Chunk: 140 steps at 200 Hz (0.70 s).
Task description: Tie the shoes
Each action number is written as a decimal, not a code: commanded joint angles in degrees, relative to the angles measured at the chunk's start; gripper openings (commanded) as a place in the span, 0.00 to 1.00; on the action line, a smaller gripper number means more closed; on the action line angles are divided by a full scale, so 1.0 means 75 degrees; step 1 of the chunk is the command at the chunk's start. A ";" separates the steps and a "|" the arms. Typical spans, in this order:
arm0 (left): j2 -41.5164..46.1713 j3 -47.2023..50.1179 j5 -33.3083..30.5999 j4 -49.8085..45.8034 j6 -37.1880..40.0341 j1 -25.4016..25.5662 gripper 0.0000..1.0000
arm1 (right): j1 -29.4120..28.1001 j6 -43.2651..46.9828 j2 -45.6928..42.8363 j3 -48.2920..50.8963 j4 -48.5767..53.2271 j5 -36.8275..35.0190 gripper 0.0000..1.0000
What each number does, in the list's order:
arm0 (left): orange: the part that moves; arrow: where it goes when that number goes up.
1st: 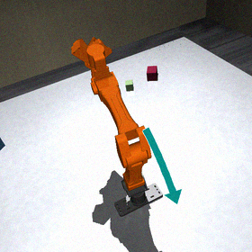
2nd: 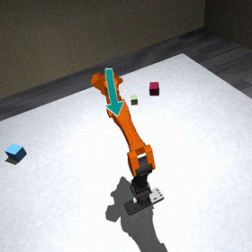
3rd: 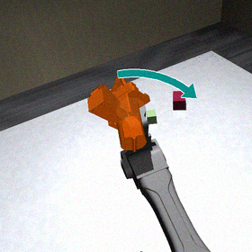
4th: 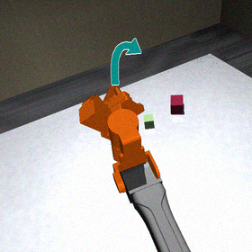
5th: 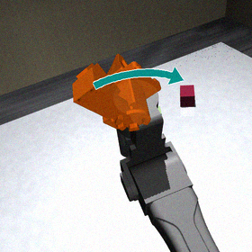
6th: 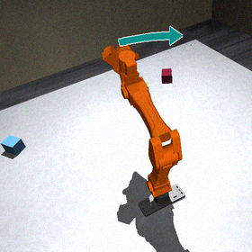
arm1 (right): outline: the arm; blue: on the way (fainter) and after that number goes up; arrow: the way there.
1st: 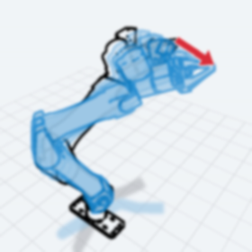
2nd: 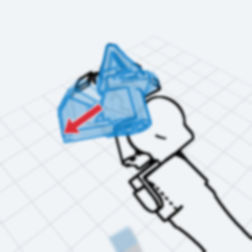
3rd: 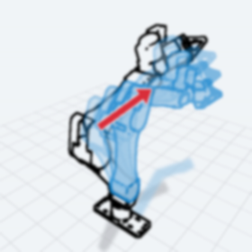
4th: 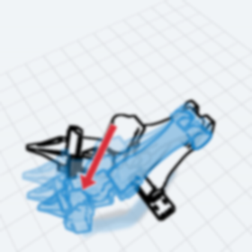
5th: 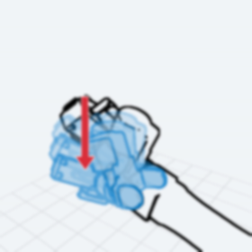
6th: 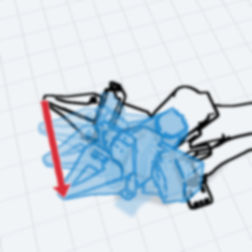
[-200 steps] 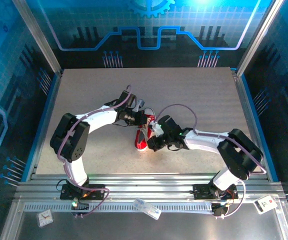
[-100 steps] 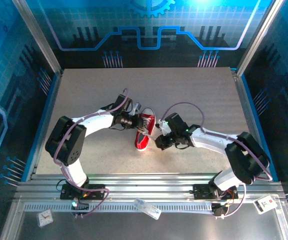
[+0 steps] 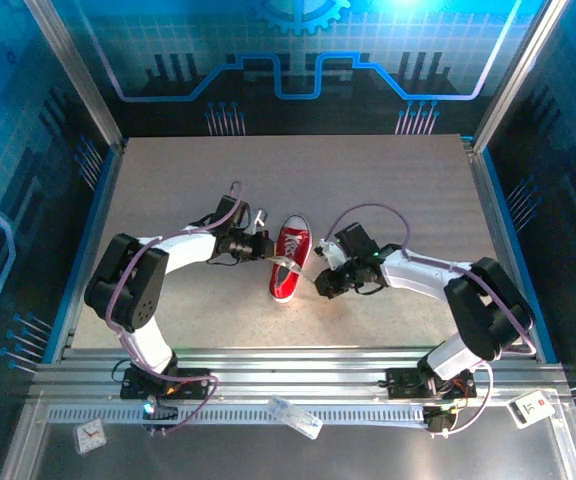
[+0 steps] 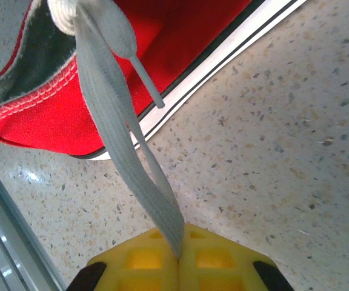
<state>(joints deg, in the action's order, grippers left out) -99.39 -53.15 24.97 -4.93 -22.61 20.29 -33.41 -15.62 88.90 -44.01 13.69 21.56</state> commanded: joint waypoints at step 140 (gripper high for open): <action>0.0553 -0.0355 0.0382 -0.0446 0.0070 -0.0069 0.40 | 0.0230 0.1445 0.0729 -0.1616 -0.0045 0.0699 0.42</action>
<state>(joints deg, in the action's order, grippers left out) -97.69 -53.95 26.89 -6.26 -22.37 20.29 -30.81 -7.81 90.45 -52.38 12.86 26.17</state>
